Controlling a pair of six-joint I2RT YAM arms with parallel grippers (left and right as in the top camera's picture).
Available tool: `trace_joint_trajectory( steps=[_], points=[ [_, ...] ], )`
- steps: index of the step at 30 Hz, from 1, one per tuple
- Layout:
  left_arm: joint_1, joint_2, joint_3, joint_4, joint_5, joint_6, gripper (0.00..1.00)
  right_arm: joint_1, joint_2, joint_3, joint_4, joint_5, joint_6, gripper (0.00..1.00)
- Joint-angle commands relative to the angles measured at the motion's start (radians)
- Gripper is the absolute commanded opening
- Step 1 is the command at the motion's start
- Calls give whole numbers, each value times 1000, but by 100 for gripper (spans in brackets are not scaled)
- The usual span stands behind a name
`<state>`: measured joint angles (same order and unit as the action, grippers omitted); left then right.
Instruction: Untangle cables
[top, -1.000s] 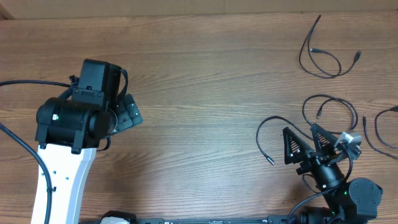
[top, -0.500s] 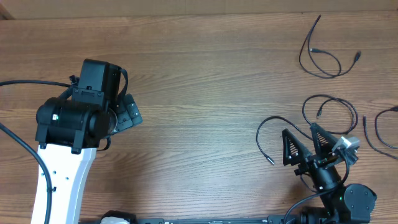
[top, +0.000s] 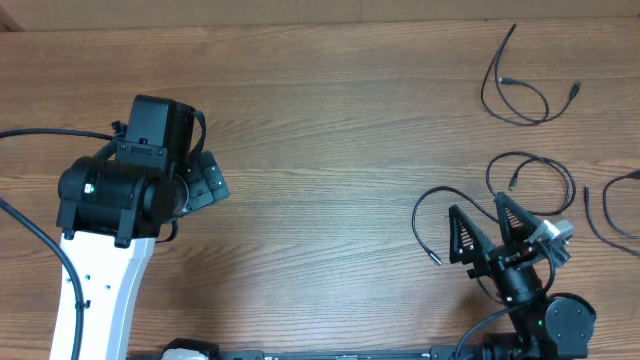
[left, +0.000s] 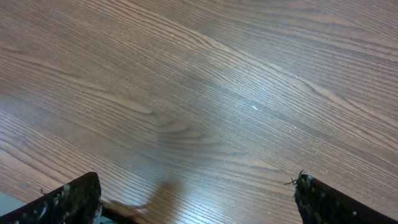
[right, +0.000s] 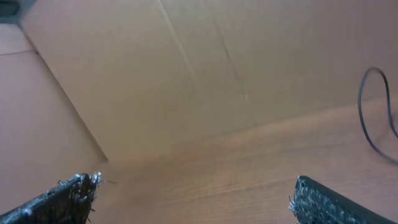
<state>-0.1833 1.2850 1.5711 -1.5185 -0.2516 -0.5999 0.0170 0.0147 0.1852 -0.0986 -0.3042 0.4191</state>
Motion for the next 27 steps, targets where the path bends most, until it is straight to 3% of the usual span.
trace_joint_trajectory(
  steps=[1,13,20,27],
  points=[
    [-5,-4,1,1,-18,-6,100,12,-12,-56,97,31,4,100],
    [-5,-4,1,2,-18,-6,100,10,-12,-69,169,42,0,100],
    [-5,-4,1,2,-18,-6,99,10,-12,-143,341,41,4,100],
    [-5,-4,1,2,-18,-6,100,10,-12,-178,356,35,3,100]
  ],
)
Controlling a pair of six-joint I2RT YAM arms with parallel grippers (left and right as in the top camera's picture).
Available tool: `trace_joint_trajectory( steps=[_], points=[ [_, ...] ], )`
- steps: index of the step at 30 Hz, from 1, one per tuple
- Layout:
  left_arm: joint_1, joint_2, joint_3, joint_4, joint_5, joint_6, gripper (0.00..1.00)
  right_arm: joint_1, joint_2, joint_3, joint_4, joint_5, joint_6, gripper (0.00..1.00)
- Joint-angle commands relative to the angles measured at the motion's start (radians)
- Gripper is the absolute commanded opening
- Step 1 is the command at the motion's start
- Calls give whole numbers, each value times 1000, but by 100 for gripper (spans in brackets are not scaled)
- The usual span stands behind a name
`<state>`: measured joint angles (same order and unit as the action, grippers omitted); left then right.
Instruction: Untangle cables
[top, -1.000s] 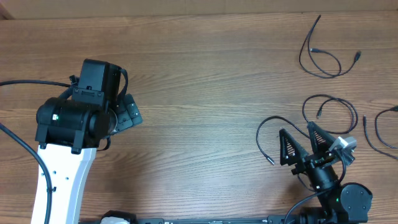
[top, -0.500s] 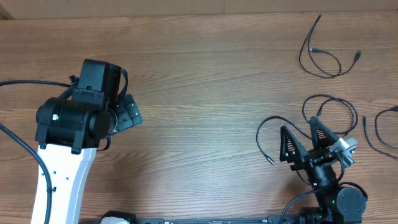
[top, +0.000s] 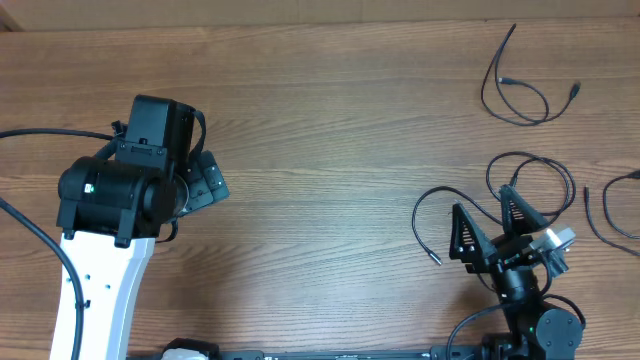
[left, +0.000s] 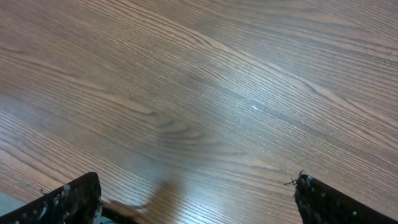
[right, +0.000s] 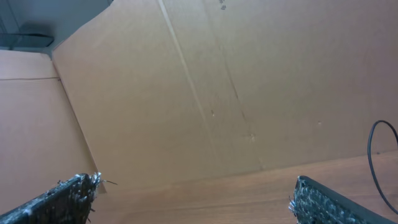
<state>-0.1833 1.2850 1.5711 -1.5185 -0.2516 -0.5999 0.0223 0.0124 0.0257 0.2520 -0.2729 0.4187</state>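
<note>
Several thin black cables lie at the table's right side in the overhead view. One loop curls just left of my right gripper, another lies just beyond it, and the gripper's fingers partly cover where they meet. The right gripper is open, low near the front edge, holding nothing. In the right wrist view its open gripper faces a cardboard wall, with a cable arc at the right edge. My left gripper is open over bare wood far to the left, and the left wrist view shows the gripper empty.
A separate cable lies at the back right and another at the far right edge. A brown cardboard wall stands behind the wooden table. The left arm's black body covers the left side.
My right gripper has drawn back slightly toward the front edge and tilted up, so its camera shows more cardboard wall and less table. The left arm and the cables have not moved.
</note>
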Motion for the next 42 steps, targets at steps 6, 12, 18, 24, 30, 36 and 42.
trace_joint_trajectory(
  steps=[6,12,18,24,30,36,42],
  points=[
    [-5,-4,1,2,-18,-6,100,5,-10,-18,-8,11,0,100],
    [-5,-4,1,2,-18,-6,100,3,-10,-18,-106,38,-4,100],
    [-5,-4,1,2,-18,-6,99,3,-10,-18,-180,50,-31,100],
    [-5,-4,1,2,-18,-6,100,3,-10,-18,-272,83,-34,100],
    [-5,-4,1,2,-18,-6,99,4,-10,-18,-319,93,-57,100],
    [-5,-4,1,2,-18,-6,100,3,-10,-18,-321,93,-190,100],
    [-5,-4,1,2,-18,-6,100,3,-10,-18,-323,100,-297,100]
  ],
)
